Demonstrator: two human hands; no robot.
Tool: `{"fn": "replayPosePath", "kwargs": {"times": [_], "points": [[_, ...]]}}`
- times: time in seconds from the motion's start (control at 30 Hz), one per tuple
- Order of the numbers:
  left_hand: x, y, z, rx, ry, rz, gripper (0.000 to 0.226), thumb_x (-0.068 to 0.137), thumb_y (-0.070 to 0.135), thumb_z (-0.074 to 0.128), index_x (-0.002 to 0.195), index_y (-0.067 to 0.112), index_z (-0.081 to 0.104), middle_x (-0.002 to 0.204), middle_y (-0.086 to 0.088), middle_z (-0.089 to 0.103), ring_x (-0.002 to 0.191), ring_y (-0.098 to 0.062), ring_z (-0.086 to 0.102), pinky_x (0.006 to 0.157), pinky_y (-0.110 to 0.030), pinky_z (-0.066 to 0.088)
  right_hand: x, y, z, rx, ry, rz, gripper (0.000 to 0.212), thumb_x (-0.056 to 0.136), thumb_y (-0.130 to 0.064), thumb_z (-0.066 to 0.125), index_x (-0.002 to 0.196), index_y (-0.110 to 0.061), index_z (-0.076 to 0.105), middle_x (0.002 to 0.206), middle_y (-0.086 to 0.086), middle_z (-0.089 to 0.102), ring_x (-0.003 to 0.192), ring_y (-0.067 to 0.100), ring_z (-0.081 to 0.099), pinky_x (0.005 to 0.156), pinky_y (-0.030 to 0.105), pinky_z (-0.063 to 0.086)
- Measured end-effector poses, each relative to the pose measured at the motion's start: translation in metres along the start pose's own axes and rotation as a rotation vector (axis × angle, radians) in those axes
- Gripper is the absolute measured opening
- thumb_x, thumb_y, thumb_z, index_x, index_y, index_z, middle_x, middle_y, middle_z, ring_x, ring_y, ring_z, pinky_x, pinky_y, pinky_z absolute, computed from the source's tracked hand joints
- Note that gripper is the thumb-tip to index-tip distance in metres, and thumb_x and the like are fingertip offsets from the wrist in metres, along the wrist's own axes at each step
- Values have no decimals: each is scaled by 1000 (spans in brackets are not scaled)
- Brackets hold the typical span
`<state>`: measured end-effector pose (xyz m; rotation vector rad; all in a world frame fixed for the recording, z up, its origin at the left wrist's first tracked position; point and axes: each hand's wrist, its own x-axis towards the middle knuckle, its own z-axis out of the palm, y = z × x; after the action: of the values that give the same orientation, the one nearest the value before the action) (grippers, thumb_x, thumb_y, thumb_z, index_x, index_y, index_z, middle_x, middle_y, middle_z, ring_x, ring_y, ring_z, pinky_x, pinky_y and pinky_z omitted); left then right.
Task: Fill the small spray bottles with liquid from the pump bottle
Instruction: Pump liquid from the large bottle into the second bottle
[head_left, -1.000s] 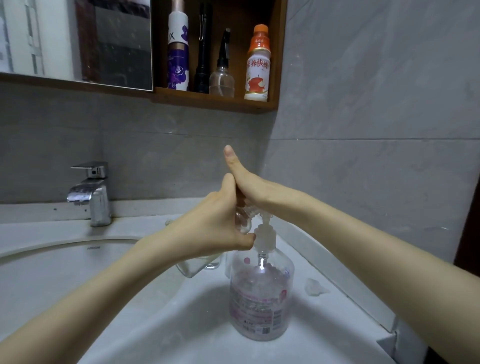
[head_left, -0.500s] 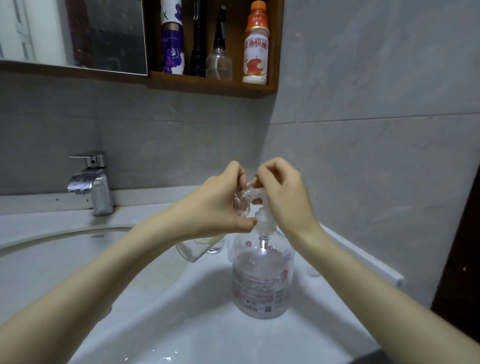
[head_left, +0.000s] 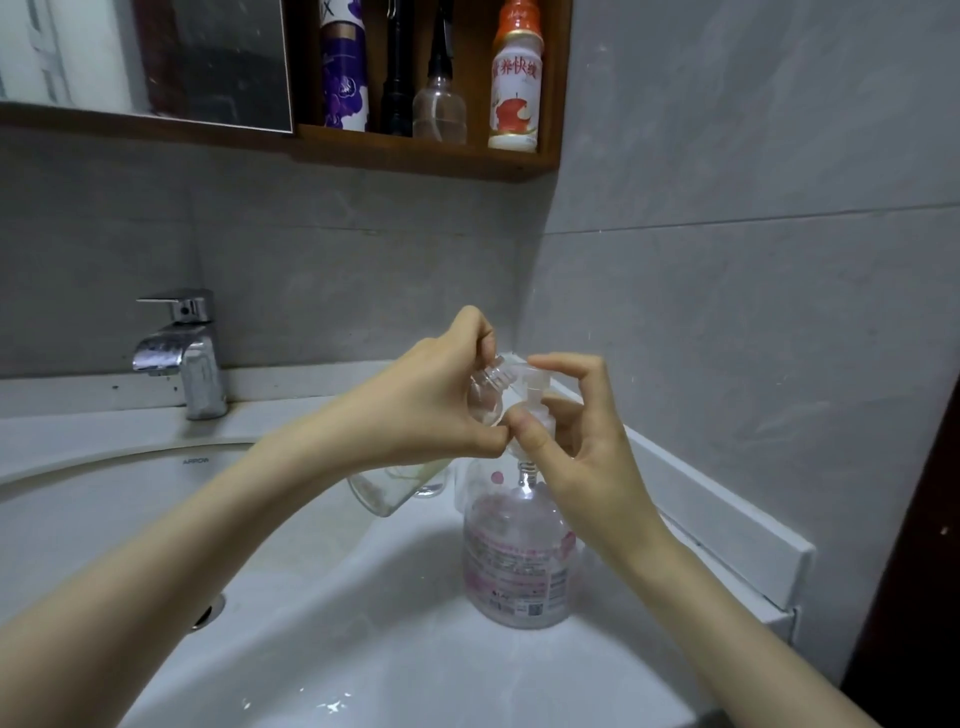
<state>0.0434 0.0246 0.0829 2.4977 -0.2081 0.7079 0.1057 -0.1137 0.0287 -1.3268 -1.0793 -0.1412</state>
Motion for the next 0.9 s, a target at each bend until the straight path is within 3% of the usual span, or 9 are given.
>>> {"fn": "replayPosePath", "kwargs": {"times": [0.13,0.37,0.67,0.8,0.9], "points": [[0,1,3,38,-14,25,44,71,11,72,85,17,30,63,-2,47,49,-9,35,50,-26,32,2,6,1,-23,37,-38,22,84,-28,58,93,-44,46,81,18,66,65,25,62,54,15,47],[-1,-1,3,54,-15,16,46,70,10,72,83,20,29,65,-9,47,50,-9,34,49,-28,31,-1,10,3,-20,10,-11,24,84,-30,57,98,-46,46,83,5,70,68,22,67,59,28,53],[-1,-1,3,58,-14,26,46,69,10,71,82,21,28,60,3,44,51,-10,35,49,-21,30,-5,8,2,-85,20,10,32,82,-31,57,105,-49,46,80,-5,67,59,6,60,61,16,47],[0,-2,-2,94,-29,35,45,68,9,70,84,19,29,60,-1,43,51,-12,32,49,-24,28,-3,6,2,-137,27,5,39,79,-29,63,103,-53,44,81,-8,68,63,8,63,69,24,52],[0,-2,-3,108,-38,39,45,68,8,69,85,18,29,61,-2,44,51,-12,32,48,-25,28,-2,3,2,-125,13,-2,44,83,-17,69,100,-51,46,79,-8,68,63,9,62,65,24,51]]}}
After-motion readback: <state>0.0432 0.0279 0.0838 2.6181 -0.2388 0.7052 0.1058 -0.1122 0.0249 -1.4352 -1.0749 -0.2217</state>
